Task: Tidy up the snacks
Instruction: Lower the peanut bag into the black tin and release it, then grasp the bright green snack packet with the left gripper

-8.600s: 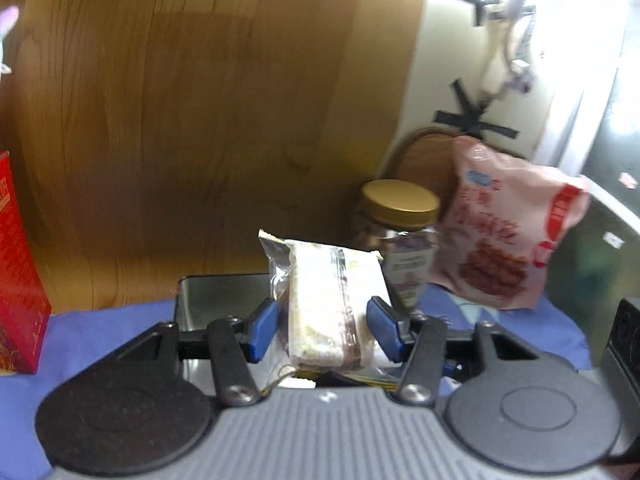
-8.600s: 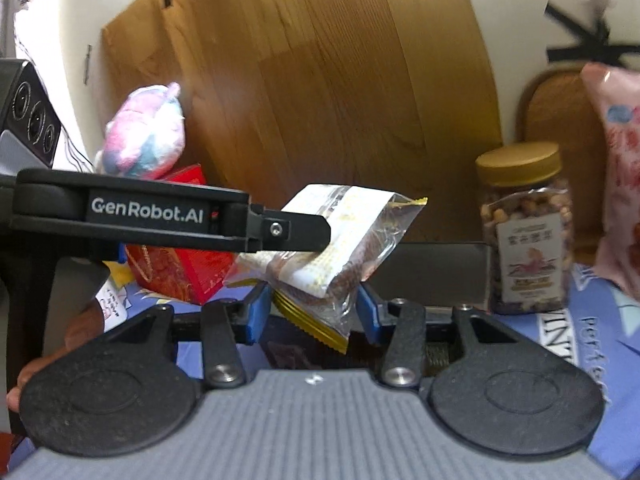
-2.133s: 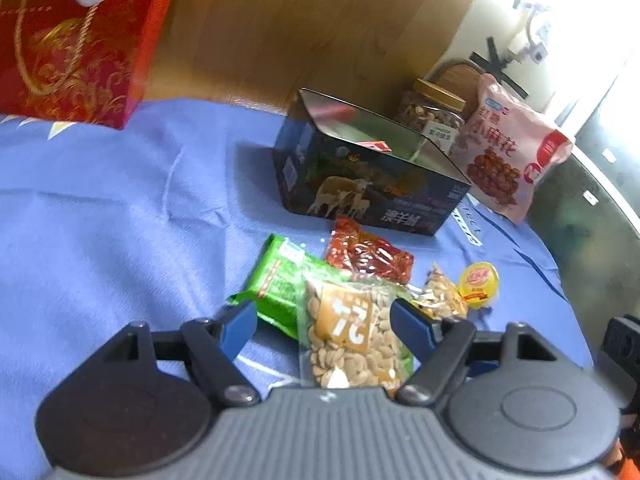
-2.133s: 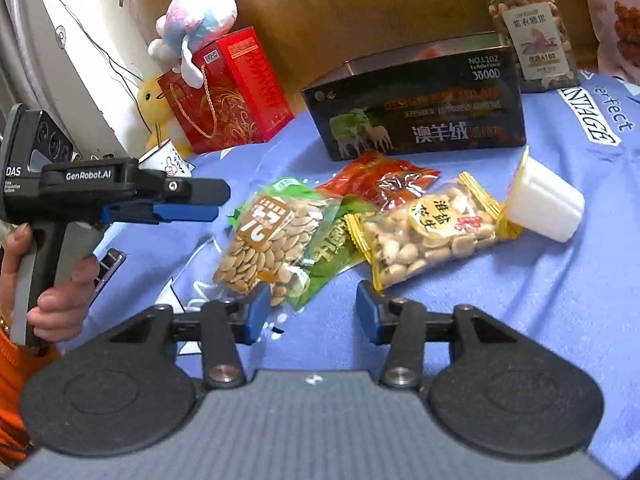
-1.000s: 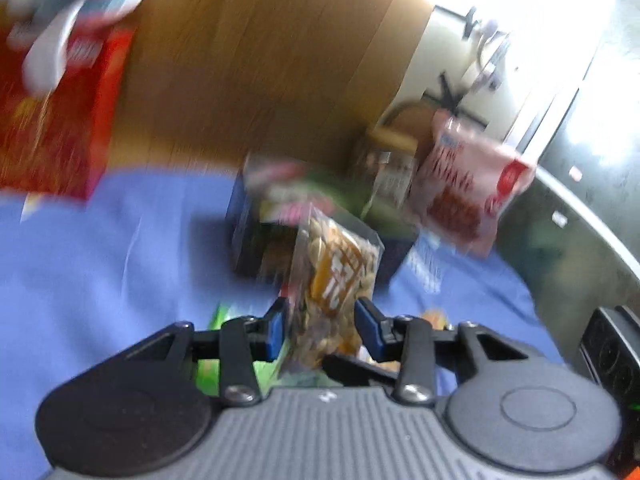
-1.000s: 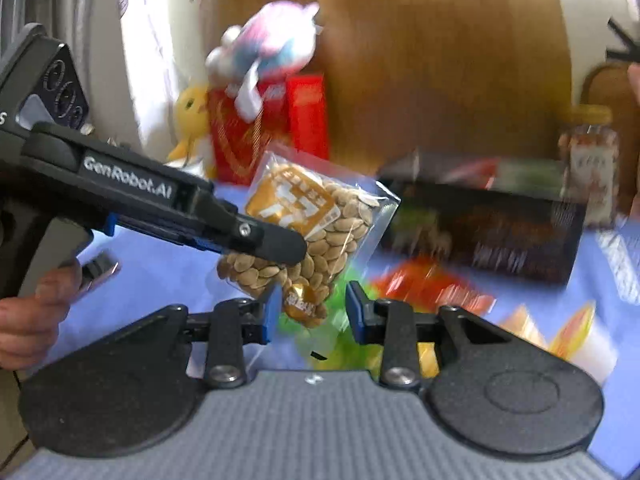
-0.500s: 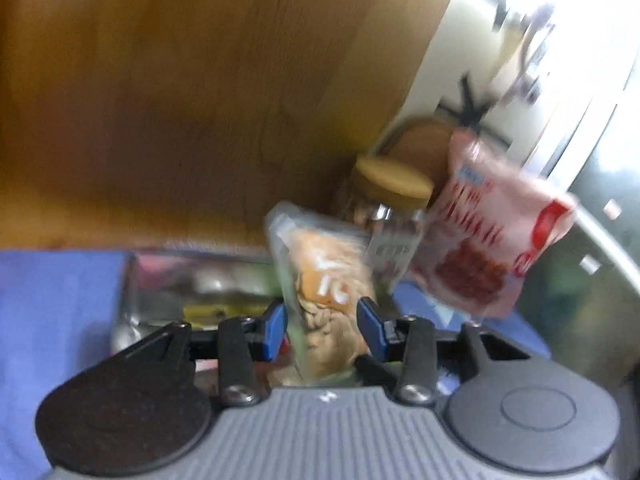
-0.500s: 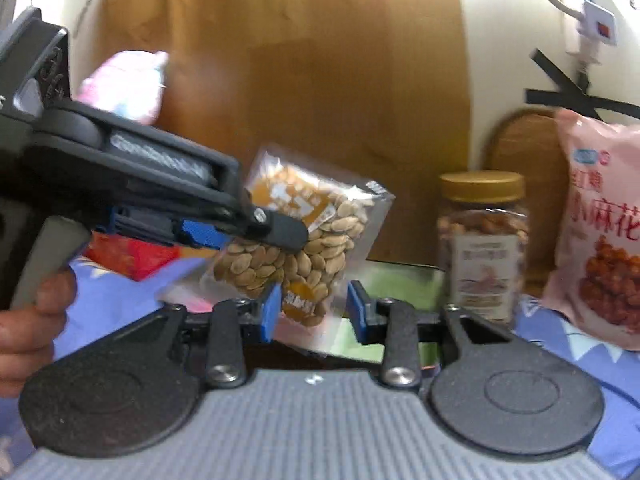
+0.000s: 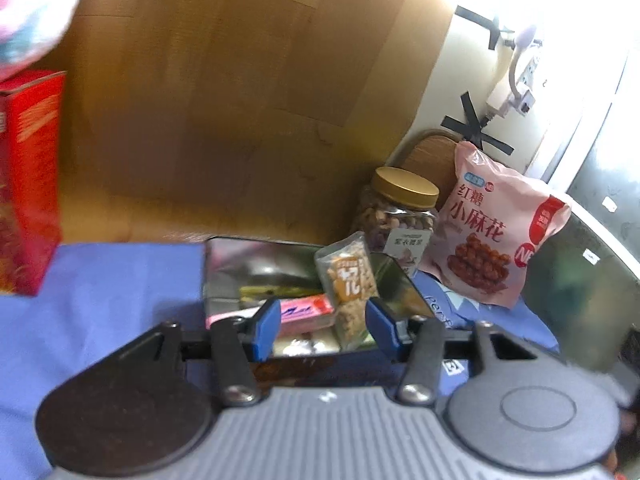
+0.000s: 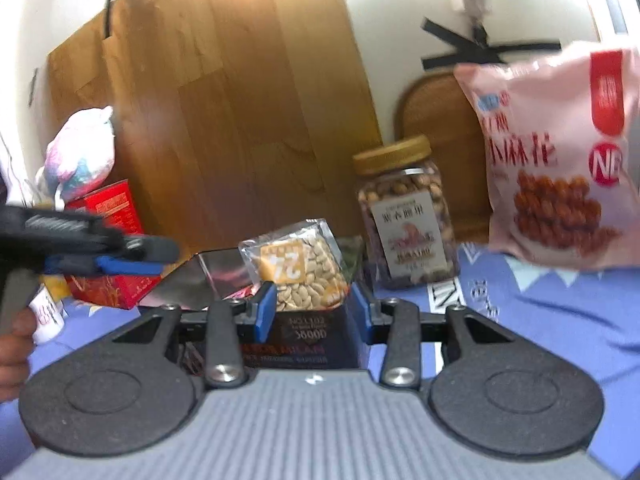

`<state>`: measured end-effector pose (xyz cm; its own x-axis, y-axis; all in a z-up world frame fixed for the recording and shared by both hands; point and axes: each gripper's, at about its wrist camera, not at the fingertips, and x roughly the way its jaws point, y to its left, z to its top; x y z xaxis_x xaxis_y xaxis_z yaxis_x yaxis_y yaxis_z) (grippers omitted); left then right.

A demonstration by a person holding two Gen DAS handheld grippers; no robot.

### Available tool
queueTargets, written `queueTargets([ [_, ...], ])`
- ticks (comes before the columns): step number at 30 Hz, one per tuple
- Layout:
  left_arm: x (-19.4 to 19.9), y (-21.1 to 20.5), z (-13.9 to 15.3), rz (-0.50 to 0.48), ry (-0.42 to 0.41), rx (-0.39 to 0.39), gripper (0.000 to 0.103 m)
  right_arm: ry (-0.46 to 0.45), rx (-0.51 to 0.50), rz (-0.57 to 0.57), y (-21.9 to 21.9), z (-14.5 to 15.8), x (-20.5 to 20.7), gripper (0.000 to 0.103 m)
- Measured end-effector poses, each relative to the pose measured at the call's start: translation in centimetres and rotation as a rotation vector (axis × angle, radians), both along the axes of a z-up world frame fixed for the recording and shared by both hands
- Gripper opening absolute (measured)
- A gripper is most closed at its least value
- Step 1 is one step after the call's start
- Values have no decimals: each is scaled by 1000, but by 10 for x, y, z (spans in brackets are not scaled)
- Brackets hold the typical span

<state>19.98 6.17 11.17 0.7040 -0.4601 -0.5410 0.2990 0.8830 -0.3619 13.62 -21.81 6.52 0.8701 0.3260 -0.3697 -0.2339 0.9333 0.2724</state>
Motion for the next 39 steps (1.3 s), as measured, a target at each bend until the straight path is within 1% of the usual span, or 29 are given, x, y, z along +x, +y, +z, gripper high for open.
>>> queueTargets([
  [1,-5,5,1,10,1,-4,48,14,23,8,-1,1,4,45],
  [3,-13,16,2,28,7,-23,48,37,37,29,2,6,20,45],
  [4,-18,21,2,36,10,-35,48,56,34,38,5,10,32,45],
  [6,-25,30,2,48,12,-52,52,104,33,59,14,16,58,44],
  [9,-34,42,-5,69,25,-49,54,180,18,71,26,19,100,45],
  [11,-36,49,-12,86,42,-37,54,240,-3,75,35,14,123,45],
  [12,-37,53,-15,97,51,-33,54,291,-8,97,40,8,133,45],
  [13,-37,58,-19,108,61,-33,54,353,-14,126,45,-1,142,50],
  [14,-36,64,-24,119,75,-39,54,352,-57,134,53,-5,143,54],
  [15,-35,69,-27,126,85,-47,54,350,-112,153,61,-5,141,56],
  [16,-35,73,-30,130,94,-52,54,354,-153,179,66,-4,137,56],
  [17,-35,77,-34,135,105,-57,54,355,-155,210,67,-2,132,55],
  [18,-35,81,-38,138,114,-58,54,358,-137,244,64,1,127,53],
  [19,-35,84,-42,141,124,-58,54,348,-128,252,61,5,119,53],
  [21,-36,88,-50,137,142,-52,54,285,-137,237,55,14,98,54],
  [22,-37,89,-53,131,151,-49,55,250,-141,250,52,19,85,54],
  [23,-39,90,-56,125,159,-46,58,217,-137,275,50,24,69,54],
  [24,-41,91,-58,121,163,-42,59,194,-125,305,48,26,54,54],
  [26,-46,92,-62,108,167,-36,59,176,-93,374,44,25,26,54],
  [28,-49,93,-64,98,170,-31,59,193,-81,426,42,14,2,54],
  [30,-50,93,-68,89,182,-30,60,245,-69,429,41,-2,-6,54],
  [31,-48,92,-71,88,196,-29,63,271,-53,427,40,-11,-11,54],
  [33,-47,90,-78,85,228,-25,63,286,-43,444,44,-23,-19,54],
  [35,-50,88,-81,66,238,-20,63,267,-84,473,60,-27,-27,55],
  [37,-55,87,-82,59,238,-5,63,225,-154,520,82,-27,-37,55],
  [38,-58,88,-82,57,240,-5,63,195,-199,547,94,-27,-41,58],
  [39,-60,88,-82,53,242,-7,63,167,-245,572,107,-28,-46,64],
])
